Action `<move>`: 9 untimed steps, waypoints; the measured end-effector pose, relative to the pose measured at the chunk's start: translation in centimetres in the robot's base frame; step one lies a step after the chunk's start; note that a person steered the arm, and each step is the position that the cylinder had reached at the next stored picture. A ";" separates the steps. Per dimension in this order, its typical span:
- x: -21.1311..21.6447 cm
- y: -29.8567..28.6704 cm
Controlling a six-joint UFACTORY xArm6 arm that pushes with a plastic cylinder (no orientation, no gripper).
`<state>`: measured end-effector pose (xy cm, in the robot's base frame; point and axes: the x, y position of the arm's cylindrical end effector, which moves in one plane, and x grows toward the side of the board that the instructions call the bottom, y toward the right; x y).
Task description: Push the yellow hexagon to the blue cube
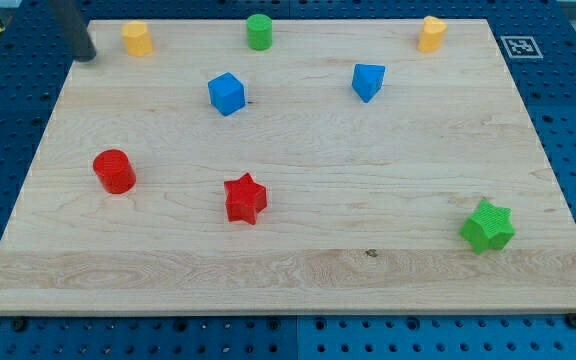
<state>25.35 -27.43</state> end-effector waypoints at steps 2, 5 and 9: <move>-2.7 1.1; -0.6 7.2; 0.5 7.8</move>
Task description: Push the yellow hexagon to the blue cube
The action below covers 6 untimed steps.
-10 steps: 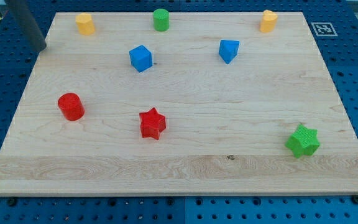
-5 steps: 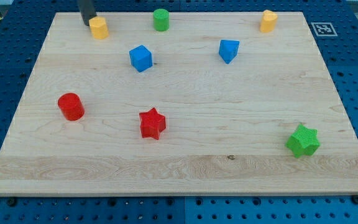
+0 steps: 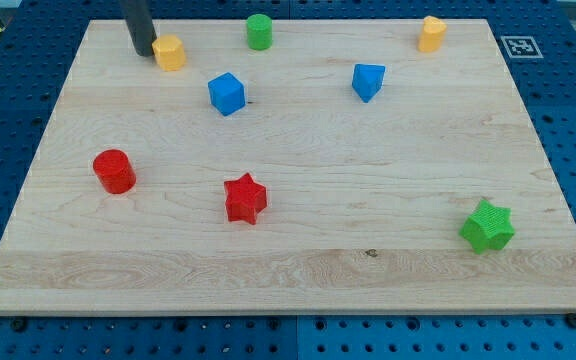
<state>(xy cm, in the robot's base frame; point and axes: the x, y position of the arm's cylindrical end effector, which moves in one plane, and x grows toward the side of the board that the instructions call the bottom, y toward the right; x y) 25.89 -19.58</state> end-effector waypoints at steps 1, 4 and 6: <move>0.0 2.6; 2.7 7.3; 4.0 10.0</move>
